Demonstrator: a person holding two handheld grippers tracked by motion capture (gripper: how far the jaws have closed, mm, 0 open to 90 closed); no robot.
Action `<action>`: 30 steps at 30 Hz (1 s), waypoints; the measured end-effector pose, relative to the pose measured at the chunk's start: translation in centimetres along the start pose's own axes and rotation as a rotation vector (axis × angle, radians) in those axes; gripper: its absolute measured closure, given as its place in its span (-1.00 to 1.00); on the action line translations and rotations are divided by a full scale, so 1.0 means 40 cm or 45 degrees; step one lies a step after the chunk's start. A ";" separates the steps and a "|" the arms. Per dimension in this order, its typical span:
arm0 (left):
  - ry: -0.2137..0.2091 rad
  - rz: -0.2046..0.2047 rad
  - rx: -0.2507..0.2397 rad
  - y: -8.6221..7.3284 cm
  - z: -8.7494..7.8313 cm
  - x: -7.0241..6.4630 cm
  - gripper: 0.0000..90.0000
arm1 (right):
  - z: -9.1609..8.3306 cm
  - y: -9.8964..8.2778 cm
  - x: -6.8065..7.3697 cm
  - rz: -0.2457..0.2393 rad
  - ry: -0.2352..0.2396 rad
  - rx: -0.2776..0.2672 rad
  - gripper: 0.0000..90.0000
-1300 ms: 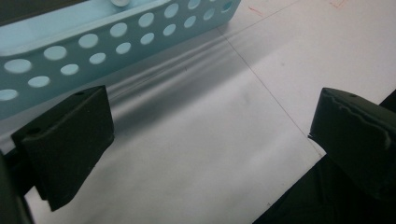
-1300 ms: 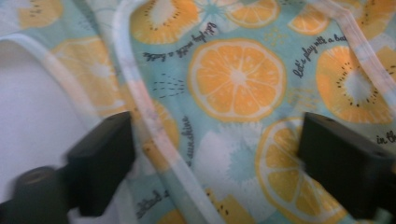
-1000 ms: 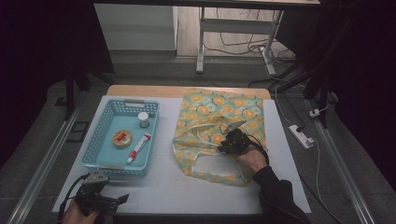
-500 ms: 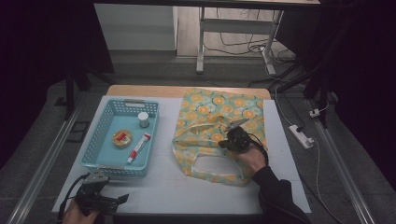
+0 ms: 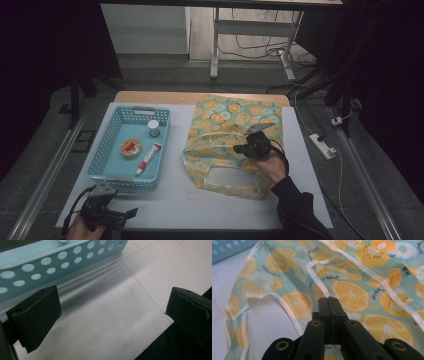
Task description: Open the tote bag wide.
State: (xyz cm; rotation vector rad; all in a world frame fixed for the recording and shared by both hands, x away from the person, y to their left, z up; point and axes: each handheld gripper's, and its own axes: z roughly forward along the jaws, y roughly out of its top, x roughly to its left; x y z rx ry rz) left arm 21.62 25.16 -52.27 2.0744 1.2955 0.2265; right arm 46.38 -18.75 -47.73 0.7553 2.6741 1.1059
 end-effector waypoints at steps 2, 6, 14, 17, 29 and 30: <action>0.000 0.000 0.000 0.000 0.000 0.000 -1.00 | -0.004 0.005 0.004 -0.008 -0.001 -0.013 1.00; -0.002 0.000 0.001 0.000 0.000 0.000 -1.00 | -0.017 0.018 0.008 0.006 0.007 -0.040 1.00; -0.003 -0.002 0.001 0.000 0.000 0.001 -1.00 | -0.049 0.045 0.016 0.011 0.016 -0.090 1.00; -0.006 -0.003 0.001 0.000 0.000 0.001 -1.00 | -0.061 0.058 0.024 -0.005 0.019 -0.111 1.00; -0.016 -0.019 -0.013 -0.001 -0.002 0.005 -1.00 | -0.082 0.091 0.050 -0.045 -0.013 -0.138 1.00; -0.017 -0.020 -0.014 -0.001 -0.002 0.005 -1.00 | -0.083 0.092 0.049 -0.046 -0.013 -0.142 1.00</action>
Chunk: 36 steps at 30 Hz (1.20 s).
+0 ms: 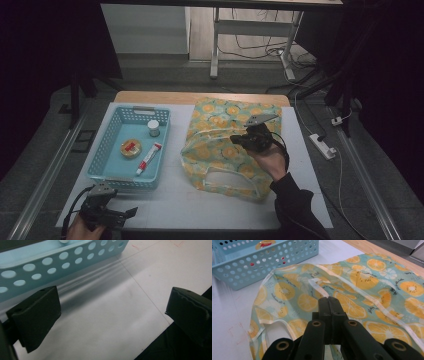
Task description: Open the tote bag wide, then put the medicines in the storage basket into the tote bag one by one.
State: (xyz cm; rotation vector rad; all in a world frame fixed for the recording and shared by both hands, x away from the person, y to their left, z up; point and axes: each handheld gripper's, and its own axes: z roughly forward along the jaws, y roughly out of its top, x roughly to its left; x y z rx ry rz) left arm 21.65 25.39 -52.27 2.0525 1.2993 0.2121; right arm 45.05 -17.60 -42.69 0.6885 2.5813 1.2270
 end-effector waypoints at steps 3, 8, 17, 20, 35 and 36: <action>0.000 -0.001 -0.001 0.000 0.000 0.000 -1.00 | -0.006 0.005 -0.002 0.005 -0.006 -0.015 1.00; -0.002 -0.004 -0.004 0.000 -0.001 0.001 -1.00 | -0.020 0.014 -0.003 0.008 -0.018 -0.041 1.00; -0.003 -0.007 -0.007 -0.001 -0.002 0.001 -1.00 | -0.022 0.013 -0.008 0.005 -0.033 -0.035 1.00; 0.003 -0.007 -0.006 -0.001 -0.002 0.000 -1.00 | -0.019 0.011 -0.009 0.005 -0.032 -0.031 1.00; 0.017 -0.031 -0.034 -0.003 -0.008 0.004 -1.00 | -0.018 0.008 -0.014 0.016 -0.031 -0.031 1.00; 0.016 -0.035 -0.037 -0.003 -0.008 0.004 -1.00 | -0.018 0.008 -0.014 0.017 -0.030 -0.030 1.00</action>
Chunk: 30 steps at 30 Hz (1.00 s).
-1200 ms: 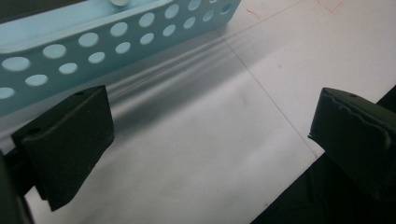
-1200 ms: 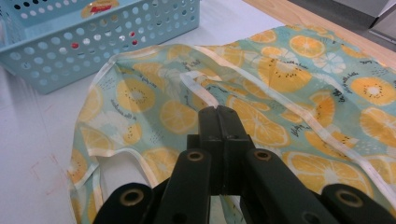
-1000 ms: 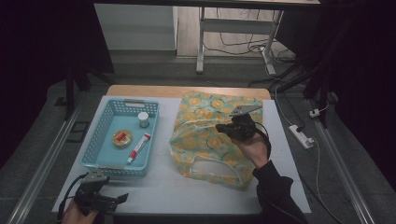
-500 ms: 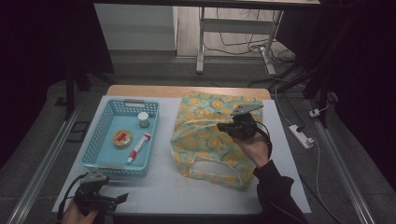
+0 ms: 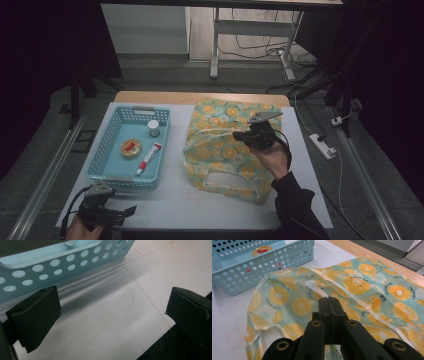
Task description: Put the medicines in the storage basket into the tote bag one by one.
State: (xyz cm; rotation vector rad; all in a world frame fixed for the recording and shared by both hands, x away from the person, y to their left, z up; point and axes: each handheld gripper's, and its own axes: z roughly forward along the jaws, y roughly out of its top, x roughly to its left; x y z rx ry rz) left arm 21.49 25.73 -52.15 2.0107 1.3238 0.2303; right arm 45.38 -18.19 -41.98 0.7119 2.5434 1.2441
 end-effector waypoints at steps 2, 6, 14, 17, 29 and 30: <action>-0.012 -0.006 -0.005 -0.001 -0.001 0.002 -1.00 | 0.000 0.000 0.000 0.000 0.000 0.002 1.00; -0.033 -0.012 -0.012 0.000 -0.003 0.002 -1.00 | 0.000 -0.001 0.000 0.000 0.003 0.004 1.00; -0.051 -0.018 -0.045 0.003 -0.014 0.003 -1.00 | 0.005 -0.004 0.000 -0.002 0.020 0.013 1.00; -0.056 -0.011 -0.054 0.006 -0.019 0.000 -1.00 | 0.006 -0.004 0.001 -0.004 0.022 0.014 1.00; -0.044 0.021 -0.089 0.028 -0.038 -0.008 -1.00 | 0.003 -0.007 -0.006 0.010 0.029 0.000 1.00; -0.045 0.024 -0.095 0.031 -0.040 -0.007 -1.00 | 0.004 -0.007 -0.007 0.010 0.030 0.001 1.00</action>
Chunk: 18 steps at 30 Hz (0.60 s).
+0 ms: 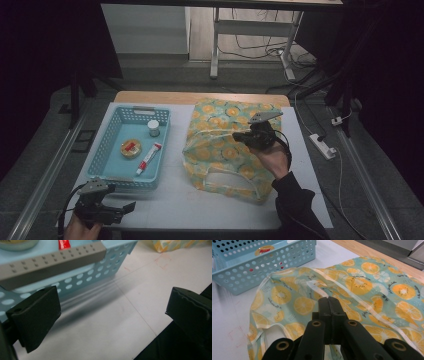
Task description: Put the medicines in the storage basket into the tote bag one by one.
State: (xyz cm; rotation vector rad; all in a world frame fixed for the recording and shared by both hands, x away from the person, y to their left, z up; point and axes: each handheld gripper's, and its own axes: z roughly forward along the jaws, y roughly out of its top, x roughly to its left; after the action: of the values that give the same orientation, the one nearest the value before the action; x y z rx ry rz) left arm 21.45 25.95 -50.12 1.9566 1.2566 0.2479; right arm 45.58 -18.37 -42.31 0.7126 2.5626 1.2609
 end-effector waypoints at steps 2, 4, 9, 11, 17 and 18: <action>-0.015 0.001 -0.021 0.005 -0.005 0.003 -1.00 | 0.000 0.000 0.000 0.000 0.000 0.002 1.00; -0.031 0.004 -0.040 0.009 -0.009 0.006 -1.00 | 0.000 0.000 -0.001 -0.001 0.001 0.000 1.00; -0.101 0.023 -0.080 0.021 -0.012 0.016 -1.00 | -0.001 0.000 -0.001 -0.002 0.001 -0.003 1.00; -0.110 0.024 -0.082 0.027 -0.012 0.018 -1.00 | -0.002 0.000 0.000 -0.005 0.000 -0.003 1.00; -0.122 0.032 -0.123 0.047 -0.018 0.022 -1.00 | -0.007 0.001 -0.001 -0.005 -0.007 -0.011 1.00; -0.126 0.032 -0.128 0.052 -0.019 0.023 -1.00 | -0.007 0.000 -0.001 -0.005 -0.008 -0.011 1.00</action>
State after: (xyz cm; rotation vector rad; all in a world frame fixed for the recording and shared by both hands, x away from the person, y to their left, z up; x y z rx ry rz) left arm 22.92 26.70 -48.39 1.8763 1.1353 0.2196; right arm 45.51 -18.59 -42.13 0.7085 2.5511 1.2654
